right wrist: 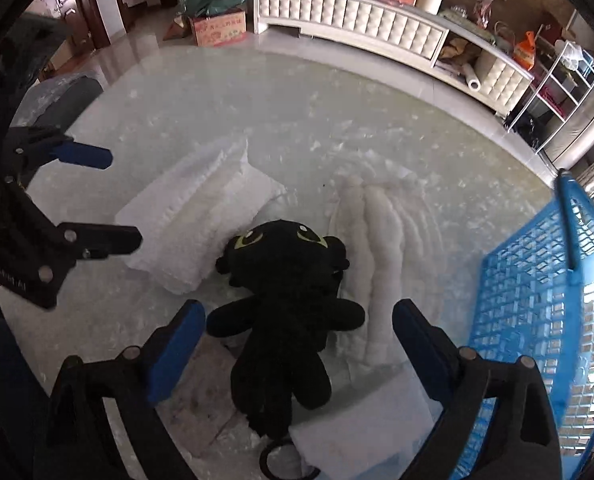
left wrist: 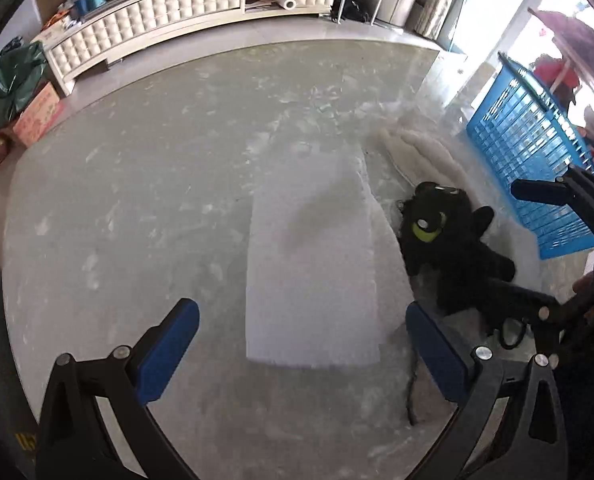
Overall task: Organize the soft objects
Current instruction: 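Grasp the white quilted pad with the left tool while the right tool grasps the black plush toy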
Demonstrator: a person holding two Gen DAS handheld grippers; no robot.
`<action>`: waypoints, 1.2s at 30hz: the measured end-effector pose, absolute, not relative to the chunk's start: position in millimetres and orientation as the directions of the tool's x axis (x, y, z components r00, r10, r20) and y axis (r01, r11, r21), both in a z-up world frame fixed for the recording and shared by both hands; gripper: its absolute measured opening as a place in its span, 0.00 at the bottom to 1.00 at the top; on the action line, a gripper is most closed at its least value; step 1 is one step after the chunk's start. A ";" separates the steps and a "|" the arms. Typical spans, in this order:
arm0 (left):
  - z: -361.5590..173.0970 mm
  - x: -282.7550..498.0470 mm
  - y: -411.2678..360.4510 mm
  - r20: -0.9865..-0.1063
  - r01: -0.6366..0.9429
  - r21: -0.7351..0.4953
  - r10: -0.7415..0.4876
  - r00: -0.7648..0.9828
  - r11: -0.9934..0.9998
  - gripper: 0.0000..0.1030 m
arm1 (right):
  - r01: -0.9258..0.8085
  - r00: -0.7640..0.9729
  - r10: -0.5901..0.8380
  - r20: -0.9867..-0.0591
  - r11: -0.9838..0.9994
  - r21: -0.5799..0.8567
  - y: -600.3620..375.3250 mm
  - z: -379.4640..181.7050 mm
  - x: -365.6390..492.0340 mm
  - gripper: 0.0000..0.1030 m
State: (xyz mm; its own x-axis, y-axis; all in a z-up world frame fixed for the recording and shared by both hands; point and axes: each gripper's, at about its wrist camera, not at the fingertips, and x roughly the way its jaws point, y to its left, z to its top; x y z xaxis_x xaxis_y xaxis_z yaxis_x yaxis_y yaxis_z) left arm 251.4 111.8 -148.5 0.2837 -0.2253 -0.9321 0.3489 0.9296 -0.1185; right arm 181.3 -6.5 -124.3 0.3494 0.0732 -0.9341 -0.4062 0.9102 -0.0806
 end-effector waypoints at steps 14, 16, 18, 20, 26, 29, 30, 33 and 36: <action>-195.0 274.6 111.7 -0.948 0.349 -0.117 -0.209 0.240 0.930 1.00 | -0.452 0.227 0.065 -0.972 0.891 -0.046 -8.2 -167.1 211.2 0.83; -197.3 274.6 111.4 -0.947 0.347 -0.123 -0.214 0.239 0.930 1.00 | -0.440 0.216 0.076 -0.973 0.898 -0.028 -11.1 -168.9 215.3 0.79; -199.3 272.4 110.2 -0.947 0.345 -0.129 -0.219 0.236 0.930 1.00 | -0.434 0.217 0.079 -0.973 0.901 -0.024 -12.9 -169.8 219.7 0.71; -204.8 273.8 115.1 -0.949 0.337 -0.137 -0.221 0.225 0.932 1.00 | -0.434 0.222 0.089 -0.971 0.901 -0.016 -13.4 -168.4 219.8 0.62; -210.5 276.7 112.9 -0.949 0.350 -0.136 -0.223 0.223 0.927 1.00 | -0.423 0.214 0.135 -0.968 0.906 0.033 -24.7 -163.2 229.2 0.46; -213.3 278.0 107.1 -0.952 0.357 -0.114 -0.205 0.228 0.927 0.98 | -0.409 0.229 0.135 -0.964 0.912 0.031 -35.5 -157.5 236.1 0.43; -213.4 277.1 104.8 -0.952 0.364 -0.102 -0.197 0.233 0.926 0.96 | -0.406 0.233 0.138 -0.963 0.913 0.032 -38.7 -153.0 236.6 0.42; -208.7 273.1 95.4 -0.951 0.387 -0.091 -0.195 0.239 0.918 0.78 | -0.393 0.240 0.154 -0.958 0.918 0.049 -52.1 -143.9 236.7 0.42; -206.1 271.5 90.8 -0.952 0.402 -0.092 -0.199 0.233 0.911 0.59 | -0.377 0.246 0.170 -0.954 0.924 0.067 -55.4 -136.5 232.9 0.42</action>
State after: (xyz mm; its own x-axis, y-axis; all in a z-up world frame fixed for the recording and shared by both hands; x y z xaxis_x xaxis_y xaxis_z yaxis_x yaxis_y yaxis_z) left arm 271.5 90.8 -206.1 0.2329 -0.1992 -0.9519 0.4025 0.9108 -0.0921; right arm 232.9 -55.4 -136.5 0.2465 0.1697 -0.9542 -0.3772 0.9237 0.0668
